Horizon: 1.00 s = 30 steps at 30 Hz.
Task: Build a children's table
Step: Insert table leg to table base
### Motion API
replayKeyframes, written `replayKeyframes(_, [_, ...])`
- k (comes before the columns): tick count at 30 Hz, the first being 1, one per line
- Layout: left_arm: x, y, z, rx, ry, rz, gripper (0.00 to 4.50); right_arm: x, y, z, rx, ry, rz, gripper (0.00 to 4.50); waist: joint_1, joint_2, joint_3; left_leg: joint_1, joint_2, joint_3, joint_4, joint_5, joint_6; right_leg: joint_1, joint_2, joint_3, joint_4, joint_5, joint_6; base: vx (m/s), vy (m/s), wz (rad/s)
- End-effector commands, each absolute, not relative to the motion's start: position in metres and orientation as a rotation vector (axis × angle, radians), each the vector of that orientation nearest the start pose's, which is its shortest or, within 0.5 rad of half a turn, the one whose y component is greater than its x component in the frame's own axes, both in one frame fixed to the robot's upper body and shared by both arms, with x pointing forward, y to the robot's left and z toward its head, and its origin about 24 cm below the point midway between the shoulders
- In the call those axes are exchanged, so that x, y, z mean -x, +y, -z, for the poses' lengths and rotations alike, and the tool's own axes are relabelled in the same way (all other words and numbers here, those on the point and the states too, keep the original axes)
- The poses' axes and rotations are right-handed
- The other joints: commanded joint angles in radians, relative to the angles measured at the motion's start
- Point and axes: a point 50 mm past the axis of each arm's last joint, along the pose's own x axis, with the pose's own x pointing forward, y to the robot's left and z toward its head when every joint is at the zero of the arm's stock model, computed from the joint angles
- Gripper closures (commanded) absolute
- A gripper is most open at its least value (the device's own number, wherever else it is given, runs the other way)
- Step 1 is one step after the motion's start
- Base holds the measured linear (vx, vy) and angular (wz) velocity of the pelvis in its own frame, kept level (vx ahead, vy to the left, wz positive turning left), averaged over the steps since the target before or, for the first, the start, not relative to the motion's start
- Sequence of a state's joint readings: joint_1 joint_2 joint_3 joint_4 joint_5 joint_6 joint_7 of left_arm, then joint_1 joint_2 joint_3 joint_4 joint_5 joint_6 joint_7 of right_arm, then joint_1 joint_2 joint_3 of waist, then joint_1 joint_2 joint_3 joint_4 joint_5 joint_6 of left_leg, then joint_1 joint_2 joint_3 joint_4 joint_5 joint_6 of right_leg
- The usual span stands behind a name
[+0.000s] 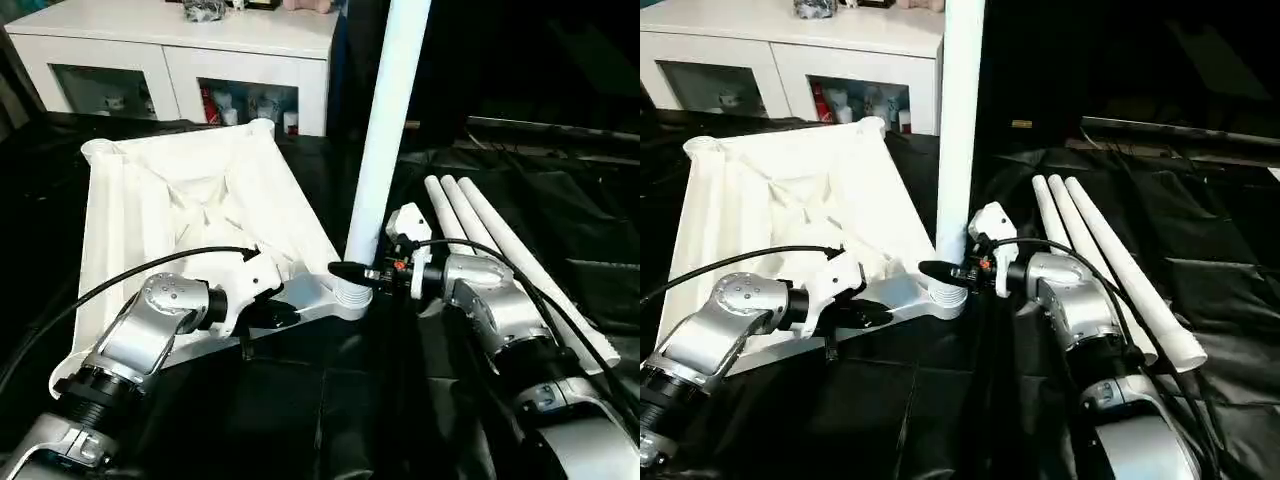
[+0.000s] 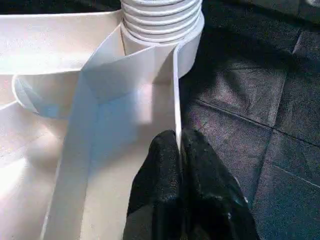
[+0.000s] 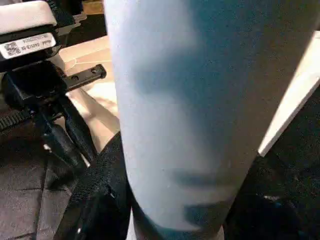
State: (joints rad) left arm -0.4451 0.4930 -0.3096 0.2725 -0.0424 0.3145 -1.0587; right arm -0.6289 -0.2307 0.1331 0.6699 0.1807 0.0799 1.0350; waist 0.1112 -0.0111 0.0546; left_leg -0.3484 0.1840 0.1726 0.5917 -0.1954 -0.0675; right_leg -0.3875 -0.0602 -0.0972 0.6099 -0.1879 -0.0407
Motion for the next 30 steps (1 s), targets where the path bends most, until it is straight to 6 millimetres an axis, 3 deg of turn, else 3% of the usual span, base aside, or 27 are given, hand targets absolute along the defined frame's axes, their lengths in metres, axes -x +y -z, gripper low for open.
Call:
replayKeyframes(1, [-0.305,0.138,-0.083,-0.432,0.367,1.205,4.50,-0.320,-0.127,-0.013,0.056,0.482,-1.006,2.62,-0.005,0.015,-0.054,0.009,0.057,-0.021,-0.078,-0.239,0.009,0.041,-0.100,0.066,-0.086,-0.331,-0.172,0.000,0.000,0.00])
replayKeyframes(3, [-0.310,0.136,-0.082,-0.424,0.372,1.158,4.50,-0.326,-0.128,-0.009,0.059,0.489,-0.892,2.62,-0.009,0.015,-0.050,0.015,0.056,-0.023,-0.080,-0.285,-0.004,0.037,-0.103,0.065,-0.098,-0.425,-0.151,0.000,0.000,0.00])
replayKeyframes(4, [-0.317,0.133,-0.081,-0.415,0.386,1.079,4.50,-0.333,-0.128,-0.005,0.053,0.503,-0.742,2.62,-0.012,0.014,-0.047,0.021,0.054,-0.024,-0.081,-0.304,-0.014,0.035,-0.105,0.066,-0.104,-0.466,-0.138,0.000,0.000,0.00])
replayKeyframes(6, [-0.324,0.130,-0.079,-0.414,0.401,1.005,4.50,-0.338,-0.126,-0.002,0.045,0.516,-0.612,2.62,-0.029,0.015,-0.040,0.029,0.046,-0.034,-0.081,-0.379,-0.040,0.031,-0.105,0.051,-0.120,-0.607,-0.087,0.000,0.000,0.00])
replayKeyframes(8, [-0.330,0.126,-0.077,-0.410,0.422,0.938,4.50,-0.341,-0.124,0.000,0.030,0.528,-0.501,2.62,-0.034,0.015,-0.041,0.028,0.044,-0.037,-0.079,-0.401,-0.032,0.032,-0.108,0.045,-0.133,-0.649,-0.056,-0.028,0.004,-0.04])
replayKeyframes(10, [-0.335,0.119,-0.075,-0.388,0.447,0.871,4.50,-0.344,-0.118,0.002,0.019,0.545,-0.416,2.62,-0.041,0.020,-0.044,0.023,0.047,-0.043,-0.085,-0.410,-0.034,0.037,-0.107,0.039,-0.130,-0.625,-0.050,0.000,0.000,0.00])
replayKeyframes(11, [-0.339,0.100,-0.072,-0.357,0.476,0.799,4.50,-0.348,-0.099,0.001,0.023,0.558,-0.333,2.62,-0.047,0.027,-0.044,0.028,0.048,-0.045,-0.085,-0.429,-0.040,0.032,-0.102,0.036,-0.131,-0.600,-0.057,0.000,0.000,0.00])
replayKeyframes(12, [-0.340,0.099,-0.072,-0.356,0.477,0.796,4.50,-0.348,-0.097,0.001,0.023,0.558,-0.330,2.62,-0.055,0.027,-0.041,0.038,0.048,-0.044,-0.083,-0.458,-0.048,0.023,-0.100,0.031,-0.136,-0.594,-0.064,0.000,0.000,0.00])
replayKeyframes(13, [-0.341,0.091,-0.071,-0.350,0.482,0.780,4.50,-0.349,-0.088,-0.001,0.028,0.558,-0.317,2.62,-0.056,0.027,-0.042,0.042,0.045,-0.045,-0.080,-0.477,-0.047,0.023,-0.100,0.026,-0.141,-0.600,-0.060,0.000,0.000,0.00])
replayKeyframes(14, [-0.342,0.086,-0.070,-0.351,0.483,0.763,4.50,-0.349,-0.080,-0.002,0.020,0.563,-0.302,2.62,-0.062,0.020,-0.042,0.043,0.044,-0.045,-0.079,-0.493,-0.036,0.027,-0.103,0.019,-0.147,-0.597,-0.054,0.000,0.000,0.00])
replayKeyframes(15, [-0.344,0.083,-0.069,-0.352,0.484,0.749,4.50,-0.349,-0.076,-0.002,0.014,0.568,-0.289,2.62,-0.066,0.030,-0.040,0.039,0.046,-0.049,-0.084,-0.509,-0.030,0.032,-0.102,0.013,-0.149,-0.590,-0.044,0.000,0.000,0.00])
replayKeyframes(19, [-0.351,0.088,-0.069,-0.356,0.476,0.663,4.50,-0.347,-0.065,-0.001,0.041,0.576,-0.305,2.62,-0.068,0.026,-0.041,0.046,0.043,-0.048,-0.083,-0.531,-0.024,0.025,-0.107,0.011,-0.156,-0.589,-0.033,0.000,0.000,0.00])
replayKeyframes(22, [-0.351,0.093,-0.069,-0.354,0.486,0.648,4.50,-0.345,-0.064,0.002,0.016,0.592,-0.299,2.62,-0.067,0.021,-0.041,0.040,0.040,-0.047,-0.084,-0.506,-0.012,0.026,-0.112,0.010,-0.158,-0.616,-0.021,0.000,0.000,0.00])
replayKeyframes(28, [-0.349,0.095,-0.067,-0.353,0.502,0.652,4.50,-0.347,-0.062,0.000,-0.003,0.595,-0.290,2.62,-0.076,0.026,-0.037,0.042,0.042,-0.053,-0.087,-0.548,-0.016,0.021,-0.111,0.003,-0.163,-0.631,-0.011,0.000,0.000,0.00])
replayKeyframes(30, [-0.349,0.095,-0.066,-0.353,0.502,0.654,4.50,-0.347,-0.062,0.000,-0.001,0.596,-0.291,2.62,-0.080,0.029,-0.035,0.049,0.042,-0.054,-0.086,-0.582,-0.018,0.017,-0.110,-0.006,-0.170,-0.640,-0.005,0.000,0.000,0.00])
